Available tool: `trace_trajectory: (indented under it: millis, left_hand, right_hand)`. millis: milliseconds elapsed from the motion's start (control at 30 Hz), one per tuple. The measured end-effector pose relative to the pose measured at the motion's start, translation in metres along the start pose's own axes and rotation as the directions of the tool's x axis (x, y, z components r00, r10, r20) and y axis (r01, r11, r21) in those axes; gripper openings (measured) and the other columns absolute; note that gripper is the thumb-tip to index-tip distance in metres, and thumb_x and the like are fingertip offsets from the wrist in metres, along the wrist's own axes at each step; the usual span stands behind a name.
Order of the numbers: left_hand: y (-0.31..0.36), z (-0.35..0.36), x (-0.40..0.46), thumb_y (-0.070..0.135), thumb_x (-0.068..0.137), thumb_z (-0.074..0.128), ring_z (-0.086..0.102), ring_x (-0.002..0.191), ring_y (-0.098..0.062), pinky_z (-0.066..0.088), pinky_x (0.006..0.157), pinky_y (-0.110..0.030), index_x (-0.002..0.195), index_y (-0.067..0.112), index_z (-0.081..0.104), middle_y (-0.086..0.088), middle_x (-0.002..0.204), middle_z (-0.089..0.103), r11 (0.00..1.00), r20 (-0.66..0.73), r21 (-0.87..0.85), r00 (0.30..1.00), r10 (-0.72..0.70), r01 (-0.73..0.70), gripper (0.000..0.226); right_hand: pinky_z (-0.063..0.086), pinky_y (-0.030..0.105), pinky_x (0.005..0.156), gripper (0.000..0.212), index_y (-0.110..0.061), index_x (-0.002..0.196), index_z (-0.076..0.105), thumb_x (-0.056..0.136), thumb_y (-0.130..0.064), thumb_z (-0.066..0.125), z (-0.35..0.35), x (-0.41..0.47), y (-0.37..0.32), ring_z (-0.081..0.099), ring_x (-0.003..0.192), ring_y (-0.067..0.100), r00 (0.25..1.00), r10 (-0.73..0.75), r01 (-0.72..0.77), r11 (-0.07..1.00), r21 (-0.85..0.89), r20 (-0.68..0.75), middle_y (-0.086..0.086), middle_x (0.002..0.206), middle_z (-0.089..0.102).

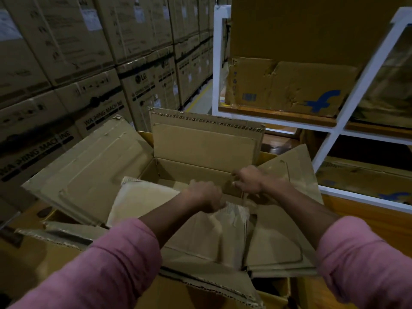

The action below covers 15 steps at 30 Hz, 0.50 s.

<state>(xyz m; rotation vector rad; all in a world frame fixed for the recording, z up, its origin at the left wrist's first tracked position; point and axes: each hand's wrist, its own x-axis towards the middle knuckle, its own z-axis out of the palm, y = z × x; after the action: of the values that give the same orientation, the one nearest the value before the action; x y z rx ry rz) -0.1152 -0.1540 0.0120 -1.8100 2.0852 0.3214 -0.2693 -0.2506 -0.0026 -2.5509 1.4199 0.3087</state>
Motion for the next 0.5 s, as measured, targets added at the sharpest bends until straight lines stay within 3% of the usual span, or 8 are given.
trace_trajectory:
  millis: [100,200,300,400,500]
  left_hand:
    - [-0.005,-0.015,-0.023,0.045,0.108,0.037,0.066,0.108,-0.033,0.049,0.081,-0.042,0.126,0.012,0.058,-0.015,0.122,0.066,0.996,-0.04,-0.087,0.999,-0.008,0.004,0.043]
    - [-0.015,-0.006,-0.044,0.027,0.107,0.048,0.075,0.077,-0.027,0.062,0.063,-0.041,0.12,0.005,0.06,-0.017,0.102,0.072,0.959,0.182,-0.283,0.982,0.043,0.01,0.028]
    - [-0.023,0.023,-0.065,0.025,0.1,0.063,0.067,0.079,-0.02,0.049,0.053,-0.03,0.121,0.012,0.06,-0.011,0.11,0.068,0.996,0.25,-0.082,0.967,0.048,-0.028,0.025]
    - [-0.017,0.055,-0.081,0.025,0.1,0.059,0.064,0.095,-0.026,0.045,0.065,-0.035,0.125,0.013,0.06,-0.011,0.117,0.064,0.974,0.215,0.217,0.976,0.021,-0.069,0.028]
    - [-0.01,0.076,-0.086,0.027,0.104,0.051,0.063,0.103,-0.03,0.046,0.075,-0.041,0.133,0.013,0.055,-0.013,0.122,0.063,0.961,0.175,0.268,0.984,0.023,-0.07,0.032]
  right_hand:
    - [0.053,0.048,0.094,0.045,-0.014,0.138,0.057,0.101,-0.039,0.054,-0.006,0.007,0.0,0.06,0.118,0.033,0.998,-0.036,0.036,0.999,-0.013,-0.042,0.014,0.129,0.064]
    - [0.051,0.048,0.097,0.046,-0.016,0.138,0.055,0.1,-0.042,0.055,-0.005,0.012,0.001,0.058,0.12,0.031,0.998,-0.039,0.038,0.999,-0.018,-0.056,0.012,0.132,0.063]
    - [0.052,0.048,0.095,0.045,-0.015,0.135,0.057,0.1,-0.043,0.055,-0.002,0.015,0.002,0.059,0.116,0.032,0.999,-0.036,0.036,0.999,-0.024,-0.028,0.013,0.128,0.064]
    - [0.053,0.047,0.094,0.043,-0.014,0.132,0.058,0.099,-0.041,0.056,0.001,0.019,0.0,0.06,0.115,0.033,0.999,-0.031,0.03,0.999,-0.035,-0.026,0.014,0.128,0.063]
    - [0.048,0.049,0.104,0.053,-0.016,0.145,0.047,0.1,-0.041,0.056,0.003,0.023,-0.004,0.05,0.131,0.035,0.998,-0.012,0.01,0.999,-0.044,-0.056,0.015,0.15,0.047]
